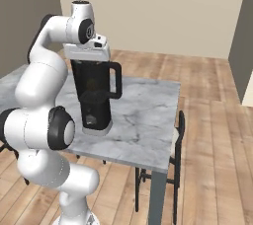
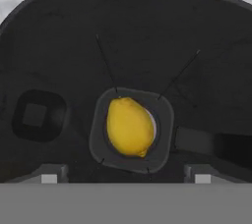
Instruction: Grab the lemon and garlic from the fridge, place them in the blender, close the lid, and turn on the blender to create a marinade.
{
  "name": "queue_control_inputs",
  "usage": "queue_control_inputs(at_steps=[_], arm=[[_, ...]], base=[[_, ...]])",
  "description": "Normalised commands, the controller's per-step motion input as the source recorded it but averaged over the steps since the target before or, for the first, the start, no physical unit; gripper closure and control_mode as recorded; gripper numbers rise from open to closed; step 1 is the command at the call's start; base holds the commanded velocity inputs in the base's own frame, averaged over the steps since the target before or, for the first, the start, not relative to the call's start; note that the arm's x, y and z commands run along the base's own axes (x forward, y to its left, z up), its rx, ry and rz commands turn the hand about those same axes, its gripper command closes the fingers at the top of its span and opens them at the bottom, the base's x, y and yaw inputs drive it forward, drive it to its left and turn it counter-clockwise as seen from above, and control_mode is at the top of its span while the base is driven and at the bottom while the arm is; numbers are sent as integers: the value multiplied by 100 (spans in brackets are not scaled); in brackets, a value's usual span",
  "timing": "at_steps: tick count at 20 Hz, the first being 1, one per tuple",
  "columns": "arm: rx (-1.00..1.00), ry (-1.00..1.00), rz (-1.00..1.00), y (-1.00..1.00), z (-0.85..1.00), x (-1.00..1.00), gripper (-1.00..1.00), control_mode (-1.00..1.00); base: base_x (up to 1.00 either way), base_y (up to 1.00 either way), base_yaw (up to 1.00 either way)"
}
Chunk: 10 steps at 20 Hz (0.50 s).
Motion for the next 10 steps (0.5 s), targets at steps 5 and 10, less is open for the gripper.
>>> queue_control_inputs(at_steps=[5,10], arm=[[0,-10,0,0,69,-29,-100,-100],[0,-14,-1,-1,66,-87,-100,-100]], base=[[0,0,0],[0,0,0]])
